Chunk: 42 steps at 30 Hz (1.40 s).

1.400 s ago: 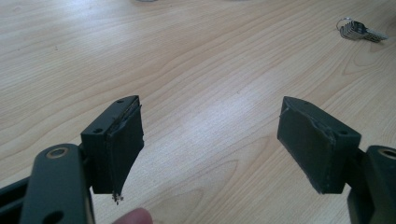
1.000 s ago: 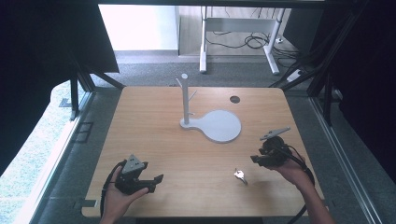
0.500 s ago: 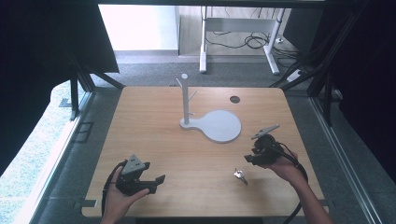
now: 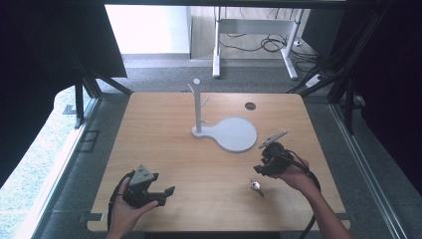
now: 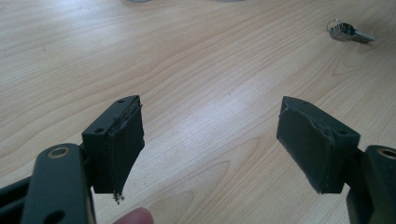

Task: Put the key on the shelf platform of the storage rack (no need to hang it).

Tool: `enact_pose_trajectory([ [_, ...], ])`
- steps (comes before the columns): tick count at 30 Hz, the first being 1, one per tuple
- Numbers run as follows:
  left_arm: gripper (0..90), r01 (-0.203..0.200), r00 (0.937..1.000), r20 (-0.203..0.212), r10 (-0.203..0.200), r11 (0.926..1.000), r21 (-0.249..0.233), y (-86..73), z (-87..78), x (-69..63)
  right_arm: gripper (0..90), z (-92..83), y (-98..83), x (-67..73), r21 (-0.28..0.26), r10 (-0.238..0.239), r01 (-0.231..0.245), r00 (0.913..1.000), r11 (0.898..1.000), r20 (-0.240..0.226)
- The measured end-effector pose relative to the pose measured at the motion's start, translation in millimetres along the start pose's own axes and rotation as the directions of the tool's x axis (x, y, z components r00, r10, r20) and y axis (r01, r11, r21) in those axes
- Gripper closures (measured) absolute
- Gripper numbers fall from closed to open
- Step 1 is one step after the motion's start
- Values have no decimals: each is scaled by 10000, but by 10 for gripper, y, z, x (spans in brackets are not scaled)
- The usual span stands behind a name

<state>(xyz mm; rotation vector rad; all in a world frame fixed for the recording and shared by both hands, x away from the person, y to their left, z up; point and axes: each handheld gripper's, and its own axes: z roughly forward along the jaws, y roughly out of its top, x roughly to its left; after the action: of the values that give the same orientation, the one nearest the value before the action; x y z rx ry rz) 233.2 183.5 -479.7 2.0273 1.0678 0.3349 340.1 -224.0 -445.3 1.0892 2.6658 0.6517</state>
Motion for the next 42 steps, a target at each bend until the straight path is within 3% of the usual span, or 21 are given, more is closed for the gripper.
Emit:
enact_pose_trajectory([
  [16,233,40,10000,29,-40,10000,15,-6,-7,19,570,170,8,87,645,40,-12,9990,9979,-447],
  [27,233,24,10000,26,-24,10000,33,-9,0,14,619,330,-56,127,1338,146,-27,9960,9910,-880],
  [42,232,37,10000,0,-37,10000,74,-15,4,26,696,490,-39,153,1934,311,-121,9949,9810,-958],
])
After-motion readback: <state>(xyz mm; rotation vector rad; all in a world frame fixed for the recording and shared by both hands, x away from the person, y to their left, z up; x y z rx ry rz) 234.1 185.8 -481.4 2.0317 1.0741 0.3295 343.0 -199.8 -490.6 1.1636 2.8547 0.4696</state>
